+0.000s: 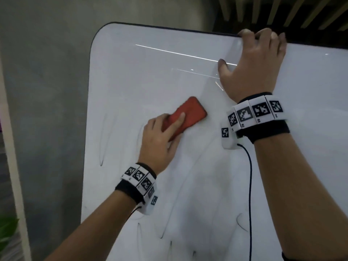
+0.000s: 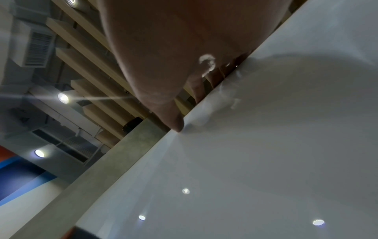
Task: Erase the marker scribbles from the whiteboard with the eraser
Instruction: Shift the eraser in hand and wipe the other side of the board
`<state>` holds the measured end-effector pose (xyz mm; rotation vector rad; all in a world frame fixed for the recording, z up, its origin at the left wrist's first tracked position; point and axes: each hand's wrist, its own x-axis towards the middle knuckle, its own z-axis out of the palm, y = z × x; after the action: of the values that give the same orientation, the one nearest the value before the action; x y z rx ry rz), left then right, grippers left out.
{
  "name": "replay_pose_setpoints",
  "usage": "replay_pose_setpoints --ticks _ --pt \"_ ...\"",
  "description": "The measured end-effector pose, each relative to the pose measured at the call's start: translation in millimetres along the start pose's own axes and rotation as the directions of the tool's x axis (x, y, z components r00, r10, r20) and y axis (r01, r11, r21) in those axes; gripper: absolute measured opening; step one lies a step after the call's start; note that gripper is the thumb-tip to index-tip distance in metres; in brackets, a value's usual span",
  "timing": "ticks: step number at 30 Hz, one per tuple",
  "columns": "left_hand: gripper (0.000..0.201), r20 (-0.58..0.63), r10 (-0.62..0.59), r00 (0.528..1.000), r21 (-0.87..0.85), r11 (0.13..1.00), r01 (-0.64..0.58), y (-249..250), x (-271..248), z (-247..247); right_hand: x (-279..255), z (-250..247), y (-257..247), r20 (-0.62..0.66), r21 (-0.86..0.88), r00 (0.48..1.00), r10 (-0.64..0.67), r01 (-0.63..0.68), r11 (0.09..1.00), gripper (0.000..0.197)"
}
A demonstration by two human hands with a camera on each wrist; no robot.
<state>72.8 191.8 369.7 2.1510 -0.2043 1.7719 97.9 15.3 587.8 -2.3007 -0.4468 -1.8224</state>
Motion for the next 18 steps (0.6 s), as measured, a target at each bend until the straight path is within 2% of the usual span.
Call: replay_pose_setpoints --ticks 1,2,4,6,7,8,9,11,12,14,16,18 --pt "0.050 0.033 0.059 0.998 0.012 0.998 -0.059 -2 -1 -3 0 0 0 0.001 -0.002 1.000 -0.003 0.003 1.000 0.064" --pt "0.050 0.037 0.062 0.997 0.032 0.997 -0.063 -11 2 -6 0 1 1 0.004 -0.001 1.000 -0.009 0.009 1.000 0.064" --pt "0.054 -0.030 -0.092 0.995 0.034 0.995 0.093 -38 16 -10 0 1 4 0.017 0.005 1.000 -0.020 0.020 1.000 0.065" --pt "0.058 -0.097 -0.332 0.938 -0.027 0.943 0.331 -58 31 -14 -1 1 7 0.024 0.016 0.999 -0.033 0.032 0.999 0.066" --pt "0.059 -0.104 -0.410 0.906 -0.048 0.912 0.408 -59 35 -13 -1 0 7 0.024 0.017 0.999 -0.036 0.035 0.999 0.067" --pt "0.059 -0.104 -0.430 0.897 -0.042 0.903 0.428 -53 35 -10 -1 0 7 0.025 0.013 0.999 -0.036 0.036 0.999 0.067" --pt "0.059 -0.100 -0.391 0.915 -0.021 0.920 0.391 -41 30 -7 -1 0 7 0.025 0.010 0.999 -0.036 0.036 0.999 0.067" --pt "0.057 -0.042 -0.201 0.979 -0.006 0.980 0.200 -11 8 -3 -1 0 7 0.019 0.012 0.999 -0.032 0.032 0.999 0.067" --pt "0.056 0.019 -0.092 0.996 -0.010 0.996 0.092 1 -7 -1 -1 0 6 0.018 0.013 0.999 -0.032 0.032 0.999 0.067" --pt "0.053 0.126 0.083 0.988 -0.012 0.997 -0.082 13 -32 -1 -1 0 6 0.027 0.014 0.999 -0.035 0.035 0.999 0.066" --pt "0.051 0.165 0.127 0.978 -0.011 0.992 -0.127 5 -34 -8 -1 0 8 0.036 0.025 0.998 -0.044 0.043 0.999 0.067" --pt "0.053 0.108 0.015 0.994 -0.003 1.000 -0.014 -13 -20 -12 0 -2 10 0.054 0.033 0.997 -0.056 0.054 0.998 0.069"
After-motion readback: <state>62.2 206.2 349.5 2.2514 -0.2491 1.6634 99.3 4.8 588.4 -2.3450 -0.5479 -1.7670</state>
